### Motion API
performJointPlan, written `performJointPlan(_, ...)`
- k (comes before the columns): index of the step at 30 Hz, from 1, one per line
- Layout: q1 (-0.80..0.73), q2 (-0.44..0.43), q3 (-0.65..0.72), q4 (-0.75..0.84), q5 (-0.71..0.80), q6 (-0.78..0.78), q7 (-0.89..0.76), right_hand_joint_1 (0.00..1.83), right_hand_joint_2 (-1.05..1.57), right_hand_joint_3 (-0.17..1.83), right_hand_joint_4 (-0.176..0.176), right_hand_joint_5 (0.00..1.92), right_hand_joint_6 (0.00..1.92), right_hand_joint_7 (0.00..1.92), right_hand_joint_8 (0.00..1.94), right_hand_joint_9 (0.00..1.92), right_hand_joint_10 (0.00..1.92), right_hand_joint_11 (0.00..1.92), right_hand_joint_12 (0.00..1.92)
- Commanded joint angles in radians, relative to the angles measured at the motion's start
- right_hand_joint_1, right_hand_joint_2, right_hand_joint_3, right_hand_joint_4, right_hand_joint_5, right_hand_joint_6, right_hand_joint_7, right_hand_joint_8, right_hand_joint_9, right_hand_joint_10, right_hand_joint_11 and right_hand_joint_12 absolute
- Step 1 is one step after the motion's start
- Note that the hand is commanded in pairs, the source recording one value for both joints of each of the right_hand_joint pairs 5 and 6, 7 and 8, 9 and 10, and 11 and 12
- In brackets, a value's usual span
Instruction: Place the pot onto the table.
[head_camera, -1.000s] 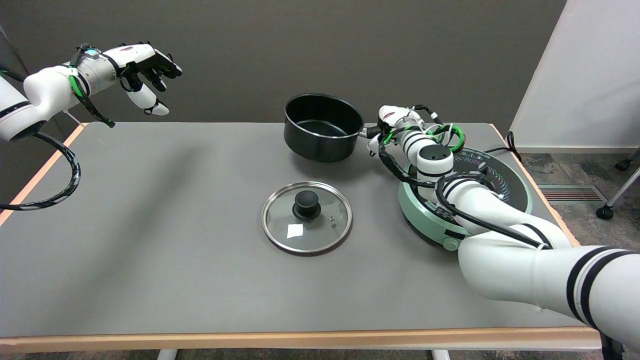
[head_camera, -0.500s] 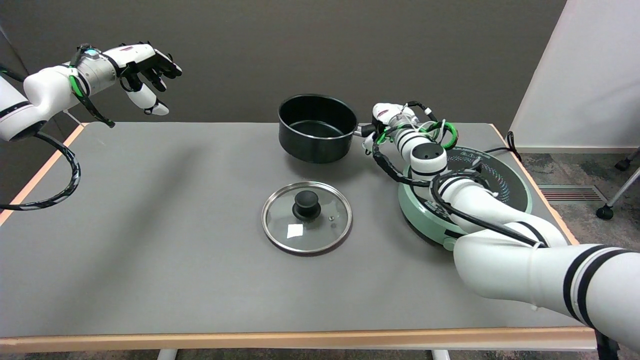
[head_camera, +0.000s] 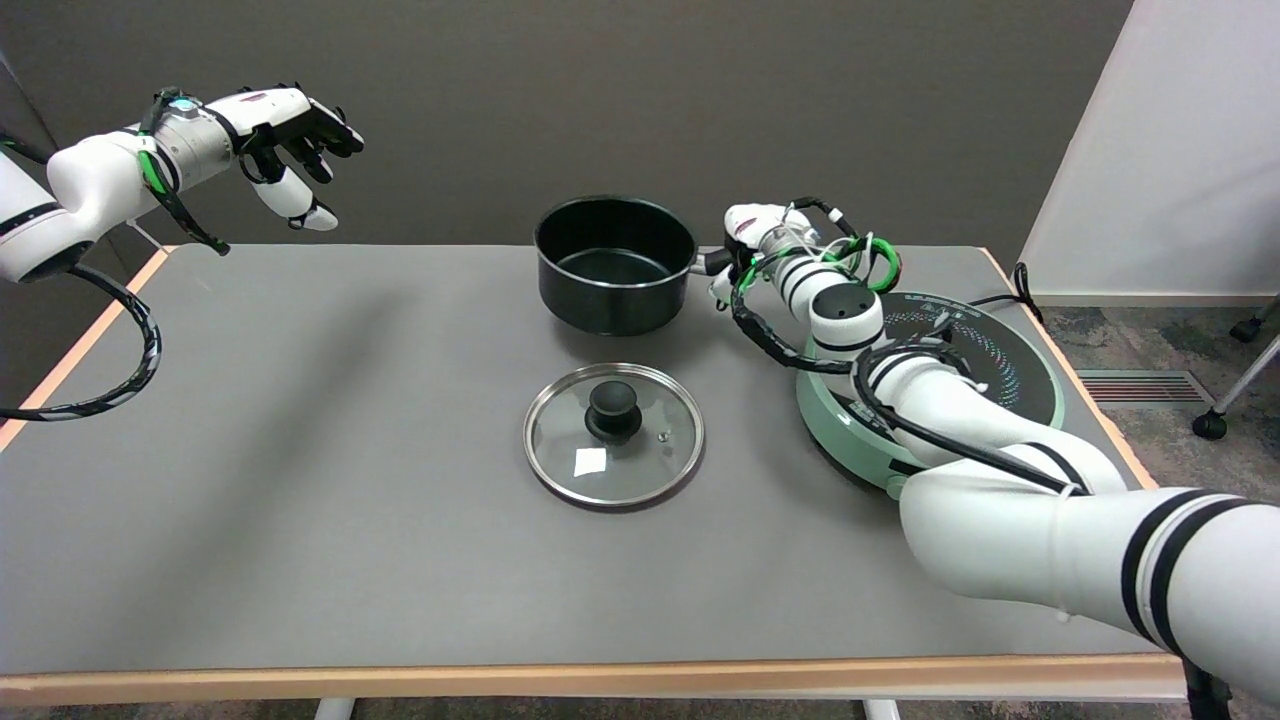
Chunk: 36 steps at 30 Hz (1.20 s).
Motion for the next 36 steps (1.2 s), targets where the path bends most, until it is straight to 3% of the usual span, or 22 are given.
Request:
performJointPlan(1, -0.001, -0.011, -0.004, -0.020, -0.054, 0.053, 0.000, 1.03, 1.26, 0.41, -0.011, 1.92, 1.92, 1.92, 1.92, 1.92, 1.92, 1.92, 1.92)
performJointPlan(14, -0.009, -0.005, -0.004, -0.029, -0.054, 0.053, 0.003, 1.02, 1.30, 0.40, -0.010, 1.92, 1.92, 1.92, 1.92, 1.92, 1.92, 1.92, 1.92)
performJointPlan(18, -0.016, -0.004, -0.004, -0.026, -0.054, 0.052, 0.003, 0.92, 1.43, 0.38, -0.002, 1.91, 1.91, 1.91, 1.91, 1.91, 1.91, 1.91, 1.91)
performJointPlan(21, -0.019, -0.003, -0.004, -0.024, -0.054, 0.052, 0.003, 0.82, 1.56, 0.43, -0.072, 1.69, 1.69, 1.69, 1.69, 1.69, 1.69, 1.69, 1.69)
performJointPlan(24, -0.020, -0.003, -0.004, -0.022, -0.054, 0.051, 0.003, 0.80, 1.55, 0.49, -0.086, 1.56, 1.56, 1.56, 1.56, 1.56, 1.56, 1.56, 1.56)
performJointPlan(32, -0.015, -0.003, -0.004, -0.021, -0.062, 0.049, 0.001, 0.80, 1.31, 0.73, -0.052, 1.38, 1.38, 1.38, 1.38, 1.38, 1.38, 1.38, 1.38)
performJointPlan(36, -0.012, -0.006, -0.004, -0.018, -0.090, 0.051, 0.001, 0.86, 1.02, 1.05, -0.011, 1.22, 1.22, 1.22, 1.22, 1.22, 1.22, 1.22, 1.22)
